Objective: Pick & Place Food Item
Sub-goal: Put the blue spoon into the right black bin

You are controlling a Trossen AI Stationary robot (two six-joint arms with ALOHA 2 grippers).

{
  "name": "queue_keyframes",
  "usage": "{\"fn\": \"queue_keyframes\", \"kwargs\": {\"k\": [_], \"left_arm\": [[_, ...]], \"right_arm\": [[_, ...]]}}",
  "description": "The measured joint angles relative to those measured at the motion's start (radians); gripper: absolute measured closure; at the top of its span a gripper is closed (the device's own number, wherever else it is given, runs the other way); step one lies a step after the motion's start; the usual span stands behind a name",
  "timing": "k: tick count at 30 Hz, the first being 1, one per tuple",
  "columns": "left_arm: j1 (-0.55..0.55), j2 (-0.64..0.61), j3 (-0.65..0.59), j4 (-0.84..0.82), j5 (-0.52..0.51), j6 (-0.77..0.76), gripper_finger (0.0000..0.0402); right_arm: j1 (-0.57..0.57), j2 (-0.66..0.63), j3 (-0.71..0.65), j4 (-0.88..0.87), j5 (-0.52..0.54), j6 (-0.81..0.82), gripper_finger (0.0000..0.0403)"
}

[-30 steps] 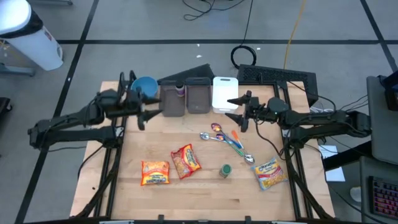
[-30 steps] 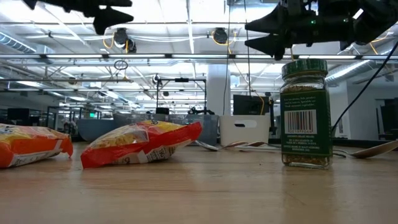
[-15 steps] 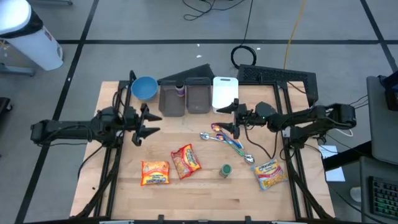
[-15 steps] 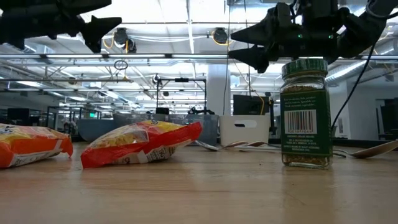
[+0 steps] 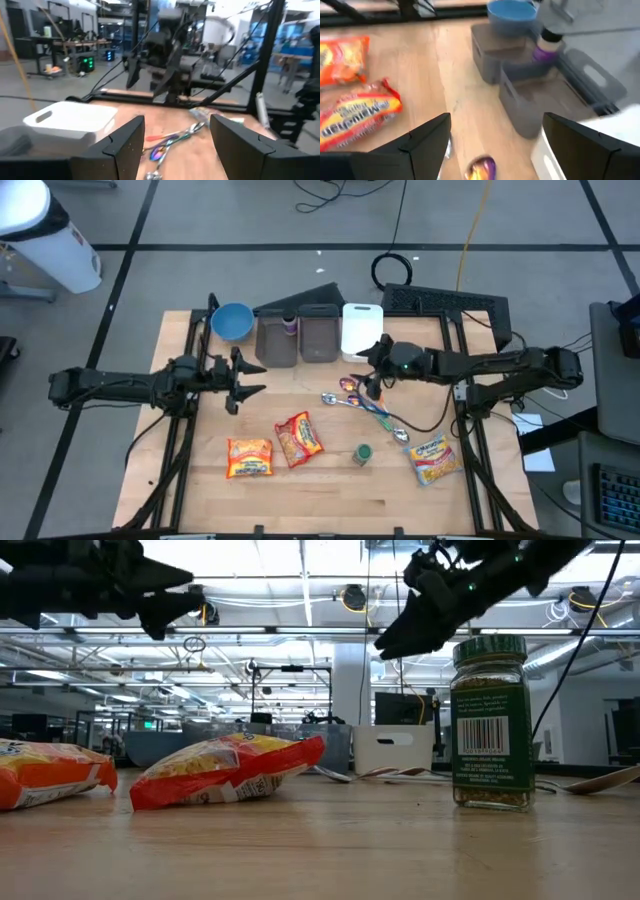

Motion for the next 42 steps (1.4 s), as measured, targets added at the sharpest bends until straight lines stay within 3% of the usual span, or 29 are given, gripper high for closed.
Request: {"fn": "queue_keyframes", "kwargs": {"k": [5,10,29,42], "left_arm": [[0.000,0.048,0.000,0.006,-0.036,0.015,0.0169],[0.001,0.089,0.000,0.016,-0.044,0.025,0.0169],[0.014,0.196,0.000,0.085,-0.044,0.032,0.0169],[0.014,0.195,0.000,0.079,-0.044,0.049,0.0169]], "right_arm": [[-0.001,-0.048,0.043,-0.177,0.008,0.061,0.0094],[0.024,-0.016,0.046,-0.295,0.025,0.153,0.0094],[0.168,0.290,0.045,-0.288,0.053,0.219,0.0094],[0.231,0.328,0.045,-0.289,0.107,0.318,0.0095]]}}
